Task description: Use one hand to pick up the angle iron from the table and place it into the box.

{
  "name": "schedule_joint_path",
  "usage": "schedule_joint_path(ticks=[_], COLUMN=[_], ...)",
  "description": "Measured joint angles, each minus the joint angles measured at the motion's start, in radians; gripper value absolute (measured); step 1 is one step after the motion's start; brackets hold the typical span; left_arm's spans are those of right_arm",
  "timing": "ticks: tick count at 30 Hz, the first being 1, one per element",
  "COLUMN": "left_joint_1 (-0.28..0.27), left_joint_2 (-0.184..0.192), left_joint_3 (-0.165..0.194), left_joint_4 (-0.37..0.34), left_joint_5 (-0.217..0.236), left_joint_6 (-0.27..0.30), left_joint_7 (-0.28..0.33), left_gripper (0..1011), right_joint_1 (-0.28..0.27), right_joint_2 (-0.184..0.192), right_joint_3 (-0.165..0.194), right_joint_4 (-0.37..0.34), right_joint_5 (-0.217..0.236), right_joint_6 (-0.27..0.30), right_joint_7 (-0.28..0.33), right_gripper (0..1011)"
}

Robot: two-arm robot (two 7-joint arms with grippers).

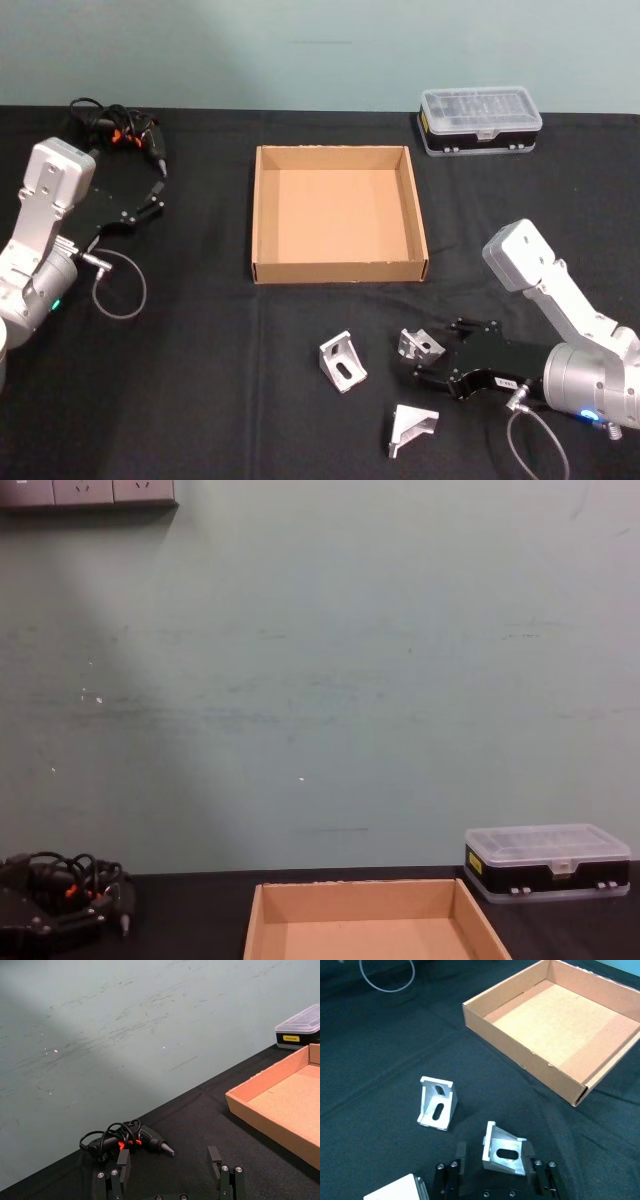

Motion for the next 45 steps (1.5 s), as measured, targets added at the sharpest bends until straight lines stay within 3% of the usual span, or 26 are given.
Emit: schedule_joint_path(ticks=[3, 17, 32, 45], left_joint_1=[0.000, 0.000, 0.000, 0.000], left_joint_2=[0.000, 0.000, 0.000, 0.000], left_joint_3=[0.000, 0.000, 0.000, 0.000], left_joint_4=[0.000, 0.000, 0.000, 0.000], left_joint_5=[0.000, 0.000, 0.000, 0.000], left_joint_6=[0.000, 0.000, 0.000, 0.000], left_joint_7=[0.000, 0.000, 0.000, 0.000], left_gripper=[1000, 1000, 1000, 1000], right_joint_1=[-0.002, -0.008, 0.010, 0.069], right_joint_2=[-0.002, -0.013, -0.034, -0.058], right_joint_3=[0.004, 0.028, 0.026, 0.076], right_joint_4=[0.001, 0.010, 0.024, -0.018], right_joint_5=[-0.003, -0.014, -0.019, 0.038], right_joint_6=[0.000, 0.002, -0.006, -0.047], right_joint_7=[-0.003, -0.011, 0.003, 0.005], right_gripper=[650, 172, 130, 127])
